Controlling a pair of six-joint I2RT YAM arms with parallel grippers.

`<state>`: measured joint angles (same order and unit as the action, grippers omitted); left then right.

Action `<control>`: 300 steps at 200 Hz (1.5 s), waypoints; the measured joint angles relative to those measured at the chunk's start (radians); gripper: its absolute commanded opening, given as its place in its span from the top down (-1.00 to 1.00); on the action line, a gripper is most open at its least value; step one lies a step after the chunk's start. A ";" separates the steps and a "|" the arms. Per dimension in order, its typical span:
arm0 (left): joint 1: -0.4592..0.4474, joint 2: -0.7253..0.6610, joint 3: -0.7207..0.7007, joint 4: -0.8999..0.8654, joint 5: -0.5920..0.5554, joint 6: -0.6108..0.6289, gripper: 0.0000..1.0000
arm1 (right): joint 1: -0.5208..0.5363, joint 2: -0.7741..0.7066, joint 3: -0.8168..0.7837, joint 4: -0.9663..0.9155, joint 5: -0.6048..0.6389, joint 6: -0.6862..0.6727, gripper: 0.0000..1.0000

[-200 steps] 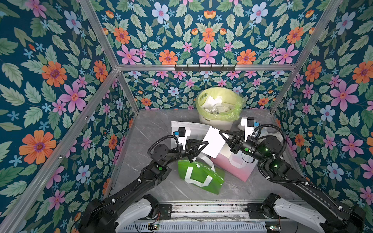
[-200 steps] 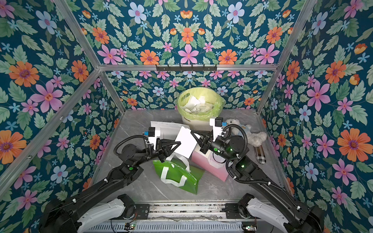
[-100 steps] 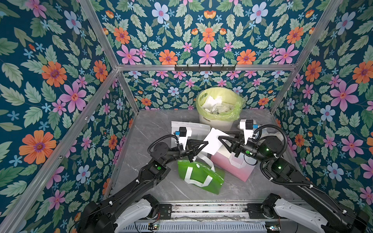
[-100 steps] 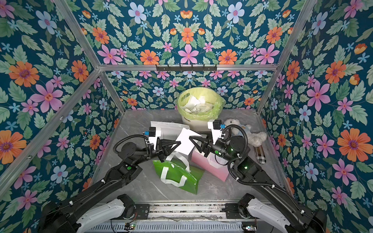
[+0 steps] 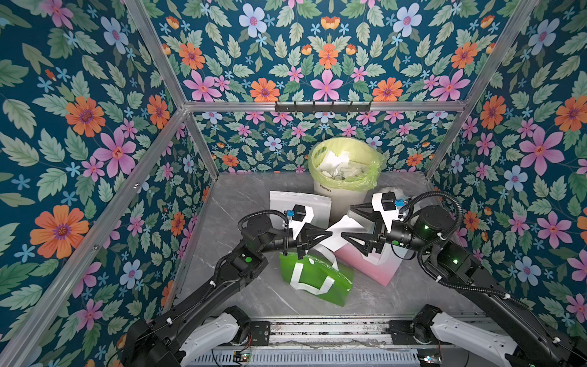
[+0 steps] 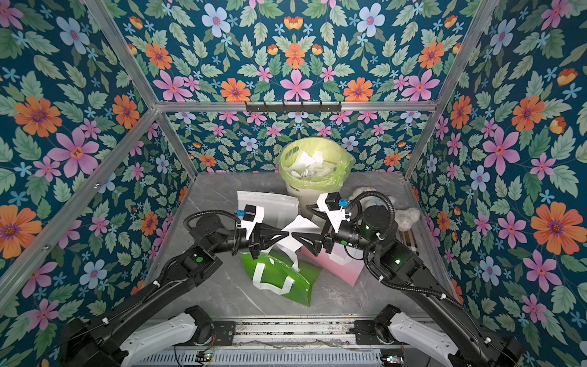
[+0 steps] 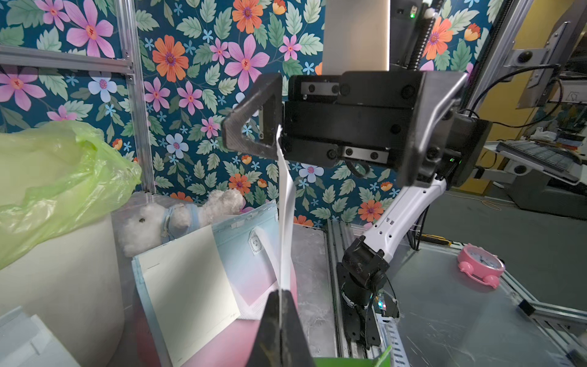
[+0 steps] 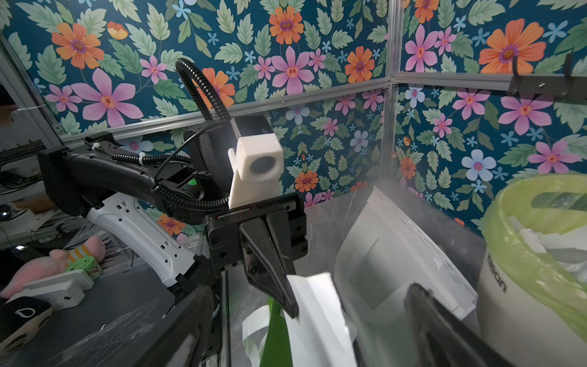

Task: Shred takeout receipts and throw away
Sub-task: Shred the takeout receipt.

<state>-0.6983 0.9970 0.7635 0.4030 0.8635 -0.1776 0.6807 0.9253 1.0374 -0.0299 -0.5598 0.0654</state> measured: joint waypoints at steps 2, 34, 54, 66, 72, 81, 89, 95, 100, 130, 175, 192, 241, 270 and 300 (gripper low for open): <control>0.000 0.000 0.000 0.000 0.002 0.000 1.00 | 0.000 0.005 0.002 0.000 -0.005 0.000 -0.82; 0.000 0.001 0.001 0.001 0.011 0.002 1.00 | -0.001 0.055 0.014 0.014 -0.066 0.016 -0.65; 0.000 0.005 0.001 0.003 0.021 0.002 1.00 | 0.000 0.075 0.014 0.040 -0.113 0.045 -0.49; 0.000 0.006 0.001 0.004 0.021 0.002 1.00 | 0.000 0.088 0.020 0.055 -0.136 0.068 -0.40; 0.001 0.006 0.001 0.005 0.021 0.002 1.00 | 0.000 0.094 0.025 0.058 -0.148 0.074 -0.34; 0.001 0.006 0.002 0.005 0.021 0.002 1.00 | -0.001 0.101 0.031 0.065 -0.163 0.089 -0.24; 0.001 0.006 0.002 0.008 0.021 0.002 1.00 | -0.001 0.107 0.034 0.071 -0.174 0.090 -0.21; 0.001 0.006 0.003 0.008 0.021 0.002 1.00 | -0.001 0.111 0.035 0.072 -0.178 0.097 -0.21; 0.001 0.006 0.003 0.008 0.023 0.002 1.00 | -0.001 0.114 0.036 0.075 -0.184 0.103 -0.21; 0.000 0.005 0.004 0.008 0.024 0.002 1.00 | -0.001 0.120 0.042 0.063 -0.187 0.097 -0.19; 0.001 -0.008 0.007 0.004 0.042 0.021 1.00 | -0.001 0.113 0.051 0.013 -0.161 0.045 0.10; 0.001 -0.012 0.012 -0.007 0.050 0.031 1.00 | 0.000 0.105 0.051 -0.010 -0.141 0.024 0.10; 0.001 -0.006 0.034 -0.042 0.077 0.050 1.00 | 0.000 0.082 0.061 -0.052 -0.146 -0.044 -0.14; 0.001 -0.003 0.038 -0.045 0.111 0.052 1.00 | -0.001 0.089 0.075 -0.078 -0.163 -0.068 -0.22; 0.000 0.001 0.047 -0.067 0.144 0.053 1.00 | -0.001 0.088 0.095 -0.115 -0.169 -0.105 -0.42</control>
<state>-0.6979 0.9977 0.8101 0.3363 1.0077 -0.1246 0.6800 1.0130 1.1320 -0.1452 -0.7284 -0.0399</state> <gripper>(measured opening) 0.049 0.669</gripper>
